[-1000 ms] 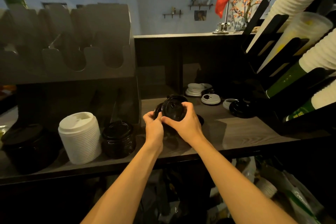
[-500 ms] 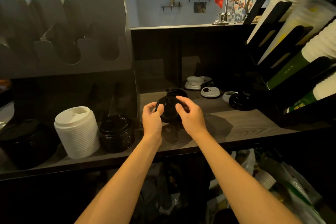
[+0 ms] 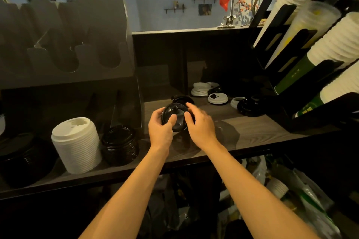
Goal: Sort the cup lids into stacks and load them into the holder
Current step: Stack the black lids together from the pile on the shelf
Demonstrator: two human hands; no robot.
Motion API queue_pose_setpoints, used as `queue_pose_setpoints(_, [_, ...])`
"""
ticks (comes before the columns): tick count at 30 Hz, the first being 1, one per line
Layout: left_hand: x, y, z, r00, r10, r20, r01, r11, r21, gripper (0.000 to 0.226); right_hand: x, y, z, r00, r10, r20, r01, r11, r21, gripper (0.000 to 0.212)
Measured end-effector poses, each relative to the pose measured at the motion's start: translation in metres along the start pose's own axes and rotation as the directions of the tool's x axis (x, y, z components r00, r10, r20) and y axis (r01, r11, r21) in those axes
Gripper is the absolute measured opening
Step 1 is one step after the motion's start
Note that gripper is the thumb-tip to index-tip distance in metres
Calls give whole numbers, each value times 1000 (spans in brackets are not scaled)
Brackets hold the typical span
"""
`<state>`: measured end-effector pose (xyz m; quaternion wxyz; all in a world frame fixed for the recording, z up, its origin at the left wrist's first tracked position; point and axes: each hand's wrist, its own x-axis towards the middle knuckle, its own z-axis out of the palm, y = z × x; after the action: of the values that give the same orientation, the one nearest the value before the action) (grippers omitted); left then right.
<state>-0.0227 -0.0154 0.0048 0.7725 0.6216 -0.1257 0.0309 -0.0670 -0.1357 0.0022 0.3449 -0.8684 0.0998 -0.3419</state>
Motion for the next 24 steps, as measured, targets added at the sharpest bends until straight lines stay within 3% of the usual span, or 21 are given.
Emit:
queue_pose_setpoints(5, [-3, 3, -1, 999, 4, 50, -2, 999, -38, 29, -1, -1, -1, 995, -5, -101, 24, 982, 186, 35])
queue_pose_setpoints(12, [-17, 14, -3, 991, 117, -56, -108, 984, 145, 25, -6, -12, -5, 1000, 17, 4, -18, 973, 232, 37])
queue_pose_setpoints(17, [-33, 35, -19, 991, 132, 17, -133, 986, 98, 37, -16, -35, -10, 991, 133, -5, -110, 840, 531, 36])
queue_pose_setpoints(24, [-35, 65, -57, 988, 142, -52, -138, 987, 82, 38, -15, -74, -7, 972, 4, 235, -163, 733, 661, 37])
